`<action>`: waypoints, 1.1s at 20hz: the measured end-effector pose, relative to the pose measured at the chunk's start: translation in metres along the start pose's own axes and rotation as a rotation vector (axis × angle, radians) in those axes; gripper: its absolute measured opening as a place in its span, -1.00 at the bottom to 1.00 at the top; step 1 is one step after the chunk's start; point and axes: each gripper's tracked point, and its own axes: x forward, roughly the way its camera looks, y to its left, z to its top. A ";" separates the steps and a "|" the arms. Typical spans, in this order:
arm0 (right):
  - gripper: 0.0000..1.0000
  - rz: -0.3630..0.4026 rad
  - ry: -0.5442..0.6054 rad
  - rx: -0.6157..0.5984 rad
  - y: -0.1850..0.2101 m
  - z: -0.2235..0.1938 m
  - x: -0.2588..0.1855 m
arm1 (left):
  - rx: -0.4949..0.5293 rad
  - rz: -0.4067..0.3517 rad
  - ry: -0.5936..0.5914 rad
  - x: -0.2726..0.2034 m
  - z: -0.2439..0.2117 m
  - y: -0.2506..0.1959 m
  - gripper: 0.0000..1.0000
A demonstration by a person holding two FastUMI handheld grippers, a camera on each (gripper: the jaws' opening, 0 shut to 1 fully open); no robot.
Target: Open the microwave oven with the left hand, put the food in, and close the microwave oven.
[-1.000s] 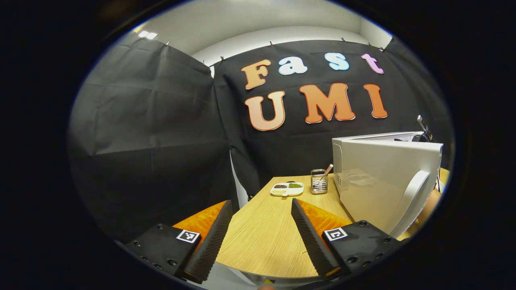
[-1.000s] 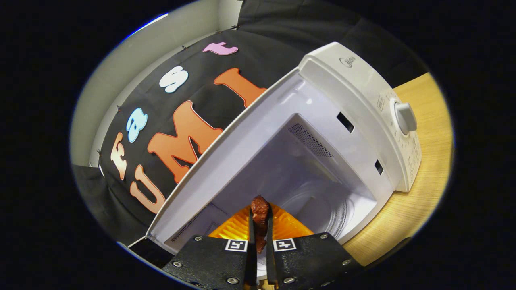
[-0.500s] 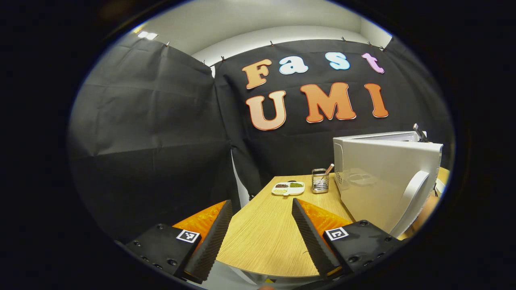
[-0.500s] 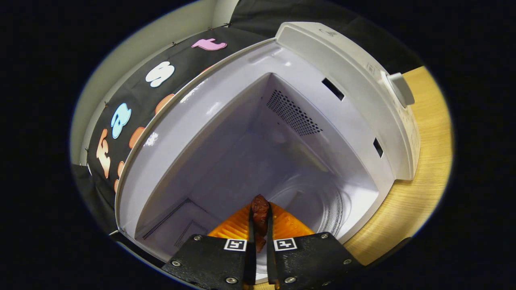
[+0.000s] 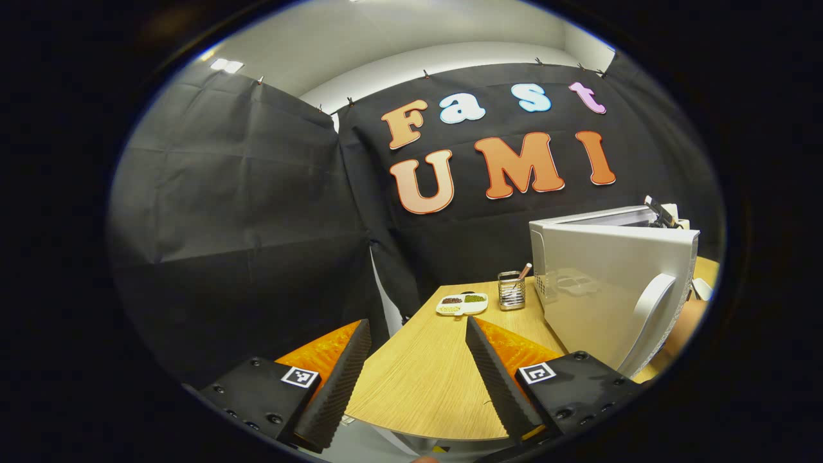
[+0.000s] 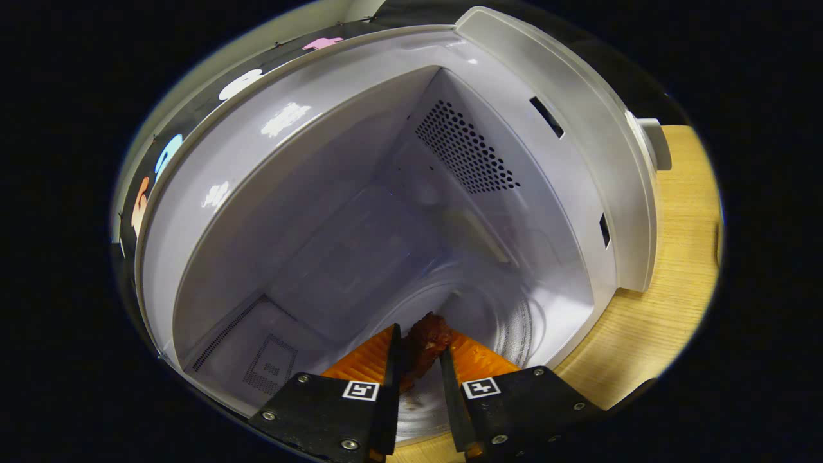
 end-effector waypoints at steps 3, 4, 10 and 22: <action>-0.10 -0.034 -0.025 -0.105 -0.007 0.008 -0.009 | -0.010 -0.013 -0.007 -0.003 0.003 -0.005 0.94; -0.06 -0.055 -0.031 -0.147 -0.012 0.011 -0.011 | -0.006 -0.017 -0.008 -0.003 0.004 -0.008 0.94; 0.75 -0.067 -0.032 -0.289 -0.024 0.029 -0.035 | -0.023 -0.041 -0.015 -0.005 0.009 -0.019 0.94; 0.77 0.169 -0.028 -0.486 -0.030 0.067 -0.147 | -0.113 -0.256 0.052 0.002 -0.005 -0.108 0.79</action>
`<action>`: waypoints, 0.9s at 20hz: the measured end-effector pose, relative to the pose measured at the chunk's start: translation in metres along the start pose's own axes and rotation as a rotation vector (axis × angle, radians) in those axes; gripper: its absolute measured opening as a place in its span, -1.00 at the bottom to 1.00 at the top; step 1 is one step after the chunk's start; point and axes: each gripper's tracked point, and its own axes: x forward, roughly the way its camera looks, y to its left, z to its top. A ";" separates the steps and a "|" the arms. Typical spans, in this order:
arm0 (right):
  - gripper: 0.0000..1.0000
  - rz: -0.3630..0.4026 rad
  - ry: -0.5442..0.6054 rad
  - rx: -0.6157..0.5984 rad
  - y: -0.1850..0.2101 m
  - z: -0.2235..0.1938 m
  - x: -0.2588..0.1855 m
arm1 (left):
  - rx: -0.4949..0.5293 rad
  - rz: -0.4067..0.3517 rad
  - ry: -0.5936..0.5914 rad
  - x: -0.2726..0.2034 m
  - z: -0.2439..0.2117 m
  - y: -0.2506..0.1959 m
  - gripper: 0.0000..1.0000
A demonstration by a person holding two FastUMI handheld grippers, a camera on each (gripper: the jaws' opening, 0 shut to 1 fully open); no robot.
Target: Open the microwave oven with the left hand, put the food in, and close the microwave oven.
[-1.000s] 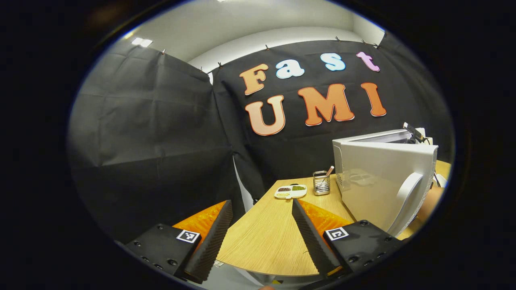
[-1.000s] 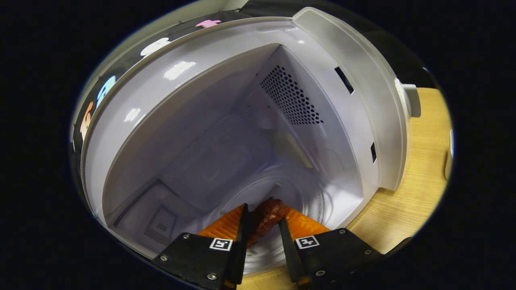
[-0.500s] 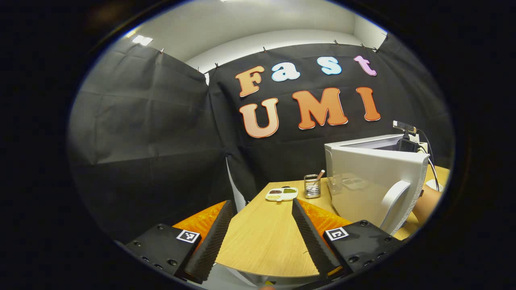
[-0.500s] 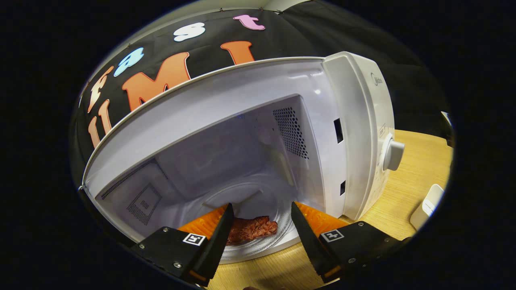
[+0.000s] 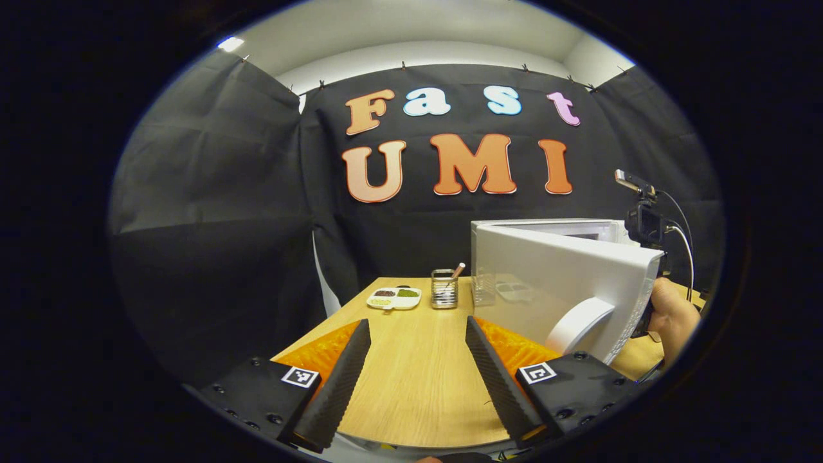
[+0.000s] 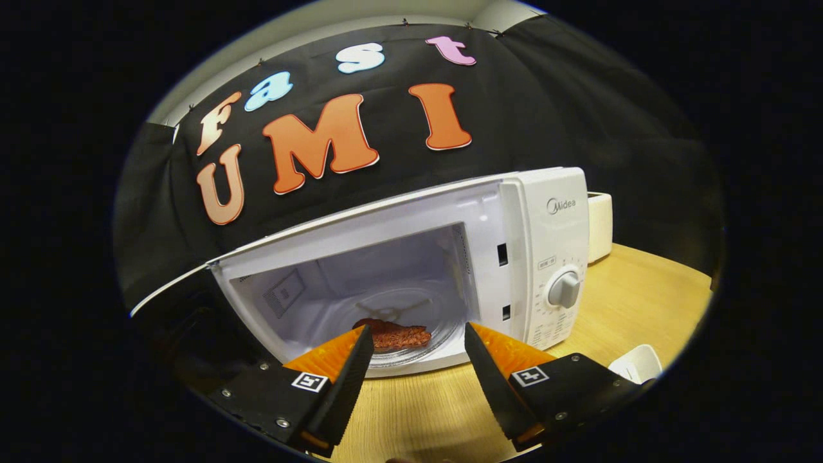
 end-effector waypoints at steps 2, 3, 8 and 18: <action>0.77 0.022 -0.052 -0.054 -0.007 0.019 -0.020 | -0.001 -0.017 -0.004 0.001 0.002 -0.007 0.89; 0.77 0.034 -0.069 -0.082 -0.009 0.026 -0.030 | -0.007 -0.031 -0.001 0.001 0.001 -0.012 0.79; 0.78 0.090 -0.112 -0.178 -0.030 0.052 -0.073 | -0.047 -0.146 0.000 0.000 0.003 -0.050 0.93; 0.82 0.127 -0.169 -0.310 -0.087 0.085 -0.142 | -0.074 -0.327 0.005 0.008 0.003 -0.136 -0.69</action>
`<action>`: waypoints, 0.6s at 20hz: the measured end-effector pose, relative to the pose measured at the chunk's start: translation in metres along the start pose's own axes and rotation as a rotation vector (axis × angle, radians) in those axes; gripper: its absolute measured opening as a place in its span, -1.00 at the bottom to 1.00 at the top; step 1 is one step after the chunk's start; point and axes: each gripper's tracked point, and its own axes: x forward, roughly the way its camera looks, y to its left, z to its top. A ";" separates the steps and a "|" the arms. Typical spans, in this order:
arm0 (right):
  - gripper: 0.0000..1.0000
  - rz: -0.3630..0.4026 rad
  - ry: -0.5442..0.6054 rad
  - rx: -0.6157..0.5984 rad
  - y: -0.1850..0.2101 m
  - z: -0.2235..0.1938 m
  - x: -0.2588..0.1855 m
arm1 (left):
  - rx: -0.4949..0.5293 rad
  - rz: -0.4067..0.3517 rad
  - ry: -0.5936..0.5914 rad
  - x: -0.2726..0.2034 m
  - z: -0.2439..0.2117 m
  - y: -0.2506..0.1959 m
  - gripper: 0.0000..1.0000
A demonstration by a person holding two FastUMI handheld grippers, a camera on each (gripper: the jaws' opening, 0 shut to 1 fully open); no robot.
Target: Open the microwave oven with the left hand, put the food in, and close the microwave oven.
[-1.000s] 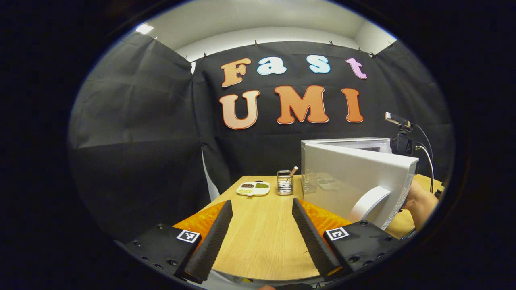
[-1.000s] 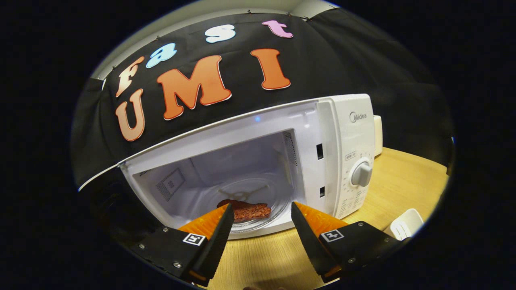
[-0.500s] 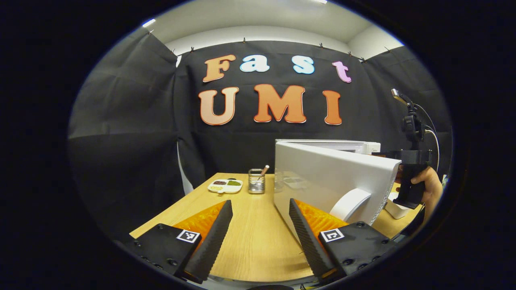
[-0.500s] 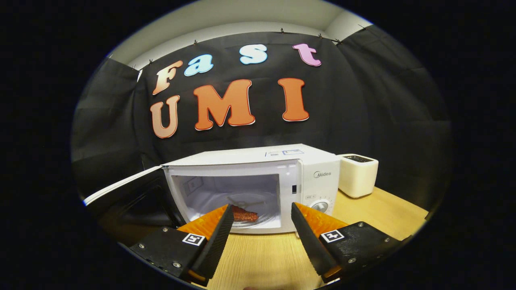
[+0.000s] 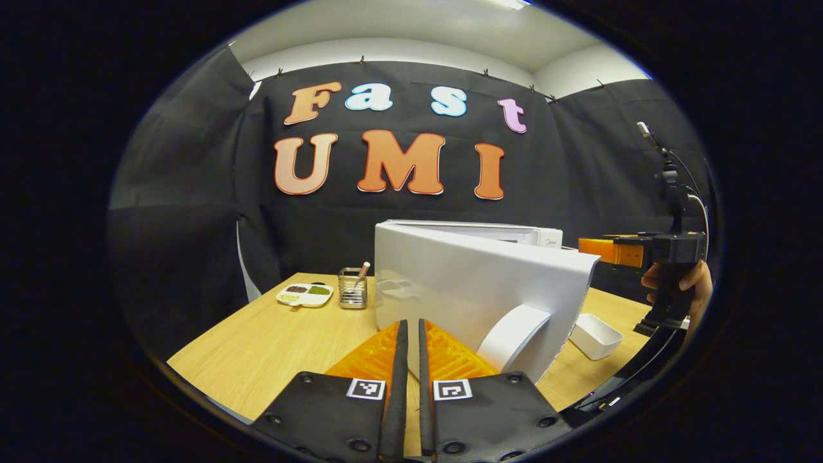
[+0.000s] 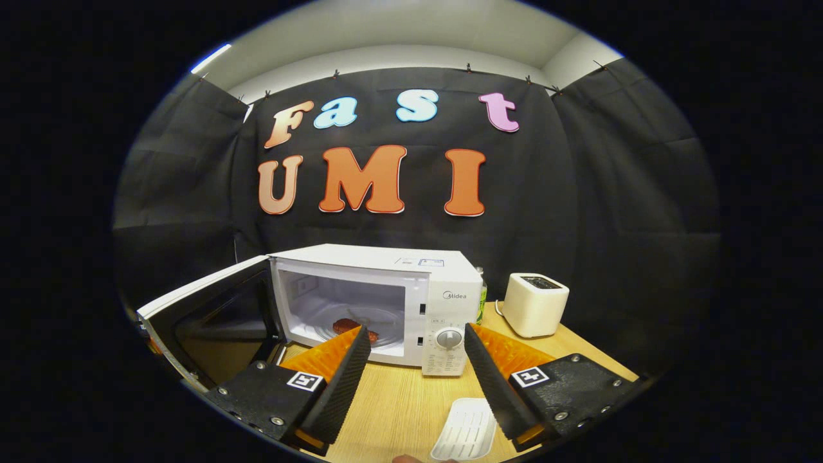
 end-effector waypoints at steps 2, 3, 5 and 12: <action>0.84 -0.004 -0.024 -0.002 -0.013 0.012 -0.009 | -0.023 -0.062 -0.021 0.008 0.009 -0.021 -0.72; 0.94 0.000 -0.036 0.008 -0.019 0.017 -0.015 | -0.041 -0.082 -0.024 0.010 0.011 -0.027 -0.78; 0.85 0.001 -0.054 0.027 -0.030 0.024 -0.024 | -0.021 -0.107 -0.007 0.019 0.006 -0.041 -0.89; 0.85 -0.023 -0.066 0.048 -0.070 0.028 -0.035 | 0.016 -0.211 0.020 0.059 -0.002 -0.100 -0.91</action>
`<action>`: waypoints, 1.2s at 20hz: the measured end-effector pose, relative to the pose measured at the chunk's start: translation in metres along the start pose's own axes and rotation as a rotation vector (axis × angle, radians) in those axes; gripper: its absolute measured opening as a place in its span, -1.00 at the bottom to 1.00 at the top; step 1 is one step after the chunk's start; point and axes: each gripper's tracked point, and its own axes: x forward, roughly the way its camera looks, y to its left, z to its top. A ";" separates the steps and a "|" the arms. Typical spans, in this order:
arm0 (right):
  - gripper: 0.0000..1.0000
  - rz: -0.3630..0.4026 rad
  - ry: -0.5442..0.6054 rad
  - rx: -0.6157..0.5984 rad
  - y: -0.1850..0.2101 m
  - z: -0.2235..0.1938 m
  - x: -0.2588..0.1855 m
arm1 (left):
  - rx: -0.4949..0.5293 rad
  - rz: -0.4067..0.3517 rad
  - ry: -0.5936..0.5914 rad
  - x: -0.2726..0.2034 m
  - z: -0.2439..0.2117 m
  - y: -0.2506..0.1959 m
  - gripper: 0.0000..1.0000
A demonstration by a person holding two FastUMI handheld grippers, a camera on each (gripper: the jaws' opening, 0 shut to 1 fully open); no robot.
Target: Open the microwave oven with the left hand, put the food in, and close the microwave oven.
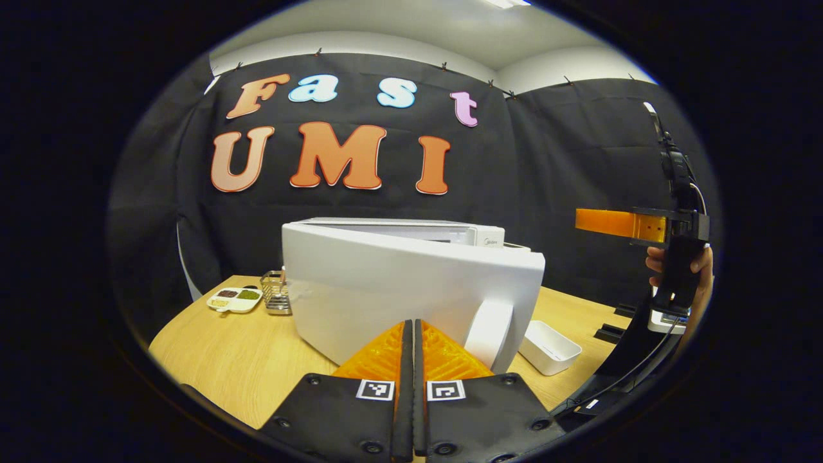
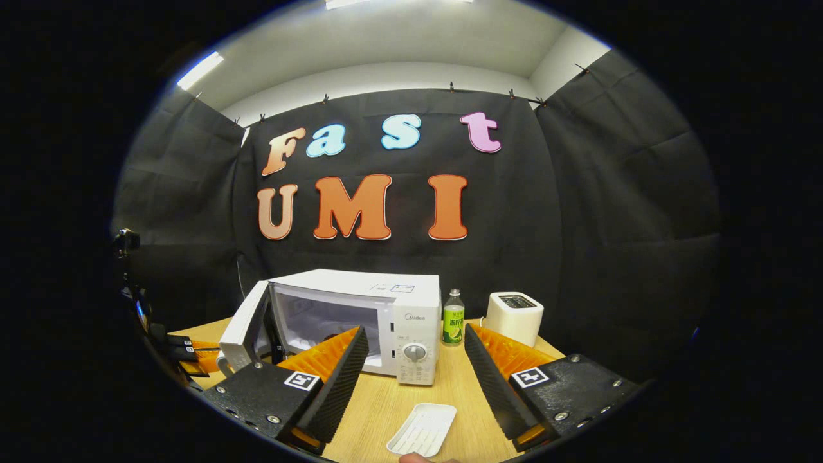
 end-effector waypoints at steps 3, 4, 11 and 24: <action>0.85 -0.018 -0.014 0.013 -0.010 0.007 0.000 | -0.004 0.001 0.019 0.030 -0.011 -0.011 -0.91; 0.85 -0.016 -0.021 0.022 -0.012 0.011 0.000 | -0.003 -0.006 0.021 0.039 -0.011 -0.018 -0.91; 0.85 -0.057 -0.029 0.042 -0.037 0.015 0.004 | 0.001 0.017 0.048 0.097 -0.020 -0.029 -0.90; 0.85 -0.075 -0.041 -0.032 -0.053 0.009 0.011 | 0.036 0.049 0.142 0.202 -0.045 -0.026 -0.91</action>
